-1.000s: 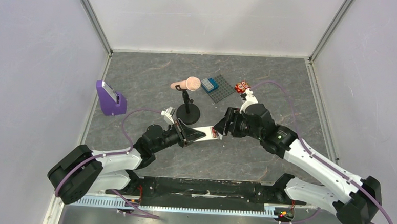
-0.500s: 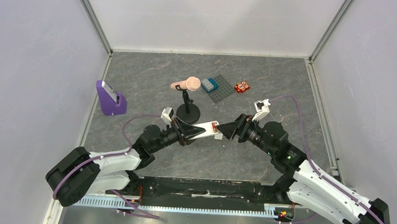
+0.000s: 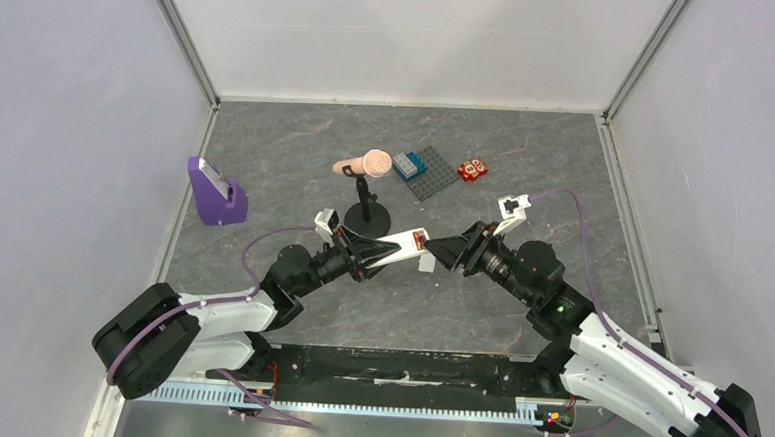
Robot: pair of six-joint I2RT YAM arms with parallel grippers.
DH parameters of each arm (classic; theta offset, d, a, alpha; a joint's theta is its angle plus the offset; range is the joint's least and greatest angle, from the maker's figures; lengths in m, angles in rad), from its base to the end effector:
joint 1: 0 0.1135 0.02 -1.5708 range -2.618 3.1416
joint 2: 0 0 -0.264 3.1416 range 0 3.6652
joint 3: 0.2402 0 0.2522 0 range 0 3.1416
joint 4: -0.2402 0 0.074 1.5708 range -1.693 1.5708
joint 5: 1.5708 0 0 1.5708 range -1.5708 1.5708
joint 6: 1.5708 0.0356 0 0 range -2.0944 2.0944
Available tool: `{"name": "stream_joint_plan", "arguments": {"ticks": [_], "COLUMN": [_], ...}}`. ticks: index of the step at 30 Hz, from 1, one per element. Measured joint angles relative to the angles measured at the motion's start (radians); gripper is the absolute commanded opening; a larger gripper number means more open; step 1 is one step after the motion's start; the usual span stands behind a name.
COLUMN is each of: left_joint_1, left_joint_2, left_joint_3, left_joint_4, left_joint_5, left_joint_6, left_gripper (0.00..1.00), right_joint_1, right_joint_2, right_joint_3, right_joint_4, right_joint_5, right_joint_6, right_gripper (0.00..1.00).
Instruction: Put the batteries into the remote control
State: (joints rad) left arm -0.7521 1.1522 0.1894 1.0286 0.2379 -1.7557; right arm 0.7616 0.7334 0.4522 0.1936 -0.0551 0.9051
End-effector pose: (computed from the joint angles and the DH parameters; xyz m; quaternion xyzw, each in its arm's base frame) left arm 0.1478 -0.1497 0.1951 -0.2505 0.6366 -0.7140 0.1488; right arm 0.1325 0.1291 0.2703 0.0343 0.7365 0.5134 0.4390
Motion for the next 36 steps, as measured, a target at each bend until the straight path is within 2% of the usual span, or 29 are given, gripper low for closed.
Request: {"name": "stream_joint_plan", "arguments": {"ticks": [9,17,22,25,32,36], "left_joint_1": [0.000,0.000,0.004,0.004,0.004,0.004], "left_joint_2": [0.000,-0.004,-0.033,-0.065,-0.100,-0.100], "left_joint_3": [0.000,0.000,0.000,0.000,0.000,0.000], "left_joint_4": [0.006,-0.011,-0.066,-0.102,-0.165,-0.177], "left_joint_5": [0.000,-0.003,-0.003,-0.002,-0.005,-0.005], "left_joint_6": [-0.002,-0.001,0.016,0.035,0.067,0.070], "left_gripper": [0.02,0.02,0.02,0.02,0.02,0.02], "right_joint_1": [0.000,0.000,0.000,0.000,-0.005,-0.007], "right_joint_2": [0.033,0.067,0.080,0.079,0.040,0.040], "right_joint_3": [-0.007,-0.007,-0.007,-0.007,-0.007,-0.007], "right_joint_4": [0.021,0.022,0.013,0.002,-0.004,-0.003], "right_joint_5": [0.002,-0.001,-0.002,-0.001,-0.006,-0.022], "right_joint_6": [0.012,0.032,0.041,0.043,0.043,0.046], "right_gripper": [0.52,0.54,0.66,0.70,0.66,0.59]}}
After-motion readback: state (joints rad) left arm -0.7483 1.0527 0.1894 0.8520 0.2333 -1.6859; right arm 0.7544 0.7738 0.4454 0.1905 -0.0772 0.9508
